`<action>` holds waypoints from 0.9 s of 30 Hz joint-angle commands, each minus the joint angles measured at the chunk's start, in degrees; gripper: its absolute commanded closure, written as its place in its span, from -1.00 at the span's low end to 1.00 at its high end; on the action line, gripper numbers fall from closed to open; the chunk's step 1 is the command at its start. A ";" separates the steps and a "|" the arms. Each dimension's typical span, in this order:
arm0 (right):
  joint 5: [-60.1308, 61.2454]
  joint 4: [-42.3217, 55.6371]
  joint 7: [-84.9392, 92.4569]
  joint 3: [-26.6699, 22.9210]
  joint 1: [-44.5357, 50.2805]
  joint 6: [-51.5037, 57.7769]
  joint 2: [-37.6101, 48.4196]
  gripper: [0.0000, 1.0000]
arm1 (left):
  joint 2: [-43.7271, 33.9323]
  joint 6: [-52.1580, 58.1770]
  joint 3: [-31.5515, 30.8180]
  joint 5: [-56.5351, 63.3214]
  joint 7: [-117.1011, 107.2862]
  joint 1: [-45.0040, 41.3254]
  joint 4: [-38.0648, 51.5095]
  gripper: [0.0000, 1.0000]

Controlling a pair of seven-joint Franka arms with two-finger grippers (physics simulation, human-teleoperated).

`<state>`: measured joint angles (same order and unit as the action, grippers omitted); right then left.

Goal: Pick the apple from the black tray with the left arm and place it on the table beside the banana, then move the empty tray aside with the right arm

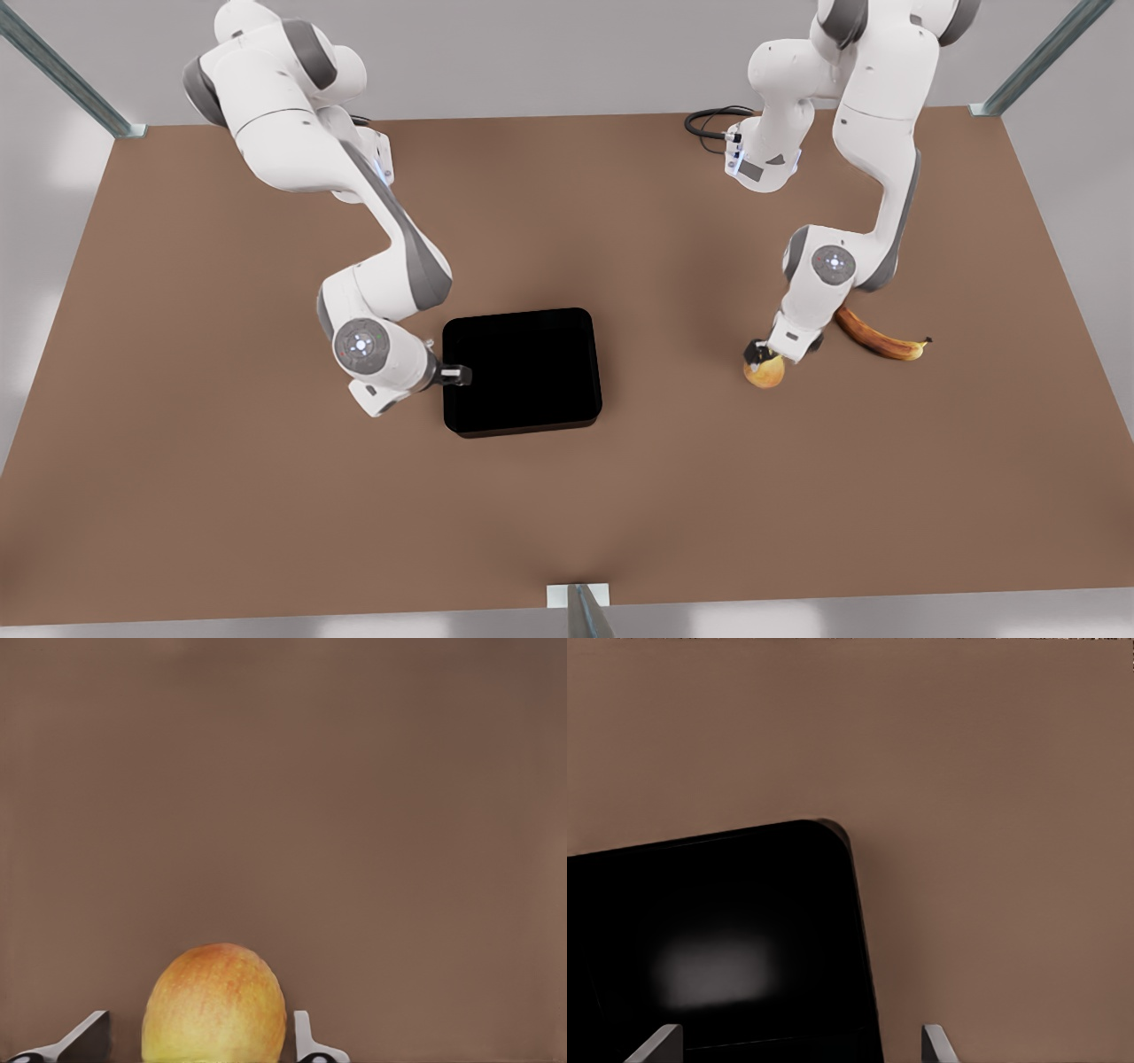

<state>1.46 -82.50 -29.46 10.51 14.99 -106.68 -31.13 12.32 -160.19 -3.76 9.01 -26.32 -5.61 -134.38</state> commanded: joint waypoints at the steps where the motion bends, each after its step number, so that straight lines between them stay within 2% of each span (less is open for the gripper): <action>1: -1.19 -0.02 -10.09 0.04 0.04 -4.76 -1.30 -1.00 | -5.11 10.68 -0.11 0.22 18.67 -0.37 0.08 -1.00; 3: -1.28 -0.02 -8.77 0.13 0.04 -6.43 -2.71 -1.00 | -8.36 16.48 -0.38 0.13 17.97 -0.45 3.85 -1.00; 4: -1.28 -0.02 -7.54 0.13 0.04 -6.79 -3.68 -1.00 | -8.71 26.22 -0.55 -0.57 15.51 -0.45 11.84 -1.00; 6: -2.07 -0.29 -2.71 0.13 0.04 -7.58 -4.03 -1.00 | -5.56 51.72 -1.17 -8.13 14.98 -0.45 34.16 -1.00; 8: -2.07 -0.29 4.41 0.04 -0.14 -7.58 -4.29 -1.00 | -2.57 56.30 -0.73 -11.99 16.82 0.42 42.00 -1.00; 9: -2.77 -0.38 6.26 0.04 -0.14 -7.58 -4.56 -1.00 | -1.95 57.89 -0.64 -11.65 30.08 1.74 43.14 -1.00; 10: -4.09 -0.46 8.02 0.04 -0.14 -7.58 -4.73 -1.00 | -0.45 57.89 -0.20 -11.74 33.09 3.15 45.34 -1.00; 11: -4.09 -0.99 10.12 0.04 -0.14 -7.58 -5.00 -1.00 | -0.37 57.97 0.76 -11.56 33.26 3.24 45.60 -1.00; 13: -3.57 -3.54 15.05 0.13 -0.31 -7.49 -4.73 -0.99 | 4.64 63.60 1.82 -11.56 33.62 3.94 52.90 -1.00; 17: -3.39 -6.97 18.92 1.01 -0.49 -6.61 -4.47 -1.00 | 4.56 61.75 1.73 -8.66 33.09 4.73 50.62 -1.00; 19: 1.44 -8.20 21.90 1.45 -1.19 -6.70 -4.47 -1.00 | 5.35 56.74 1.73 -8.66 33.00 4.82 49.03 -1.00; 27: 1.44 -8.81 22.26 1.18 -1.45 -8.37 -7.72 -0.95 | 1.39 57.62 1.47 -7.25 33.44 4.73 49.65 -1.00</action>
<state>2.60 -91.27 -17.17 11.71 13.54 -114.00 -38.62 14.01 -103.12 -2.27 1.15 -2.41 -0.83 -84.86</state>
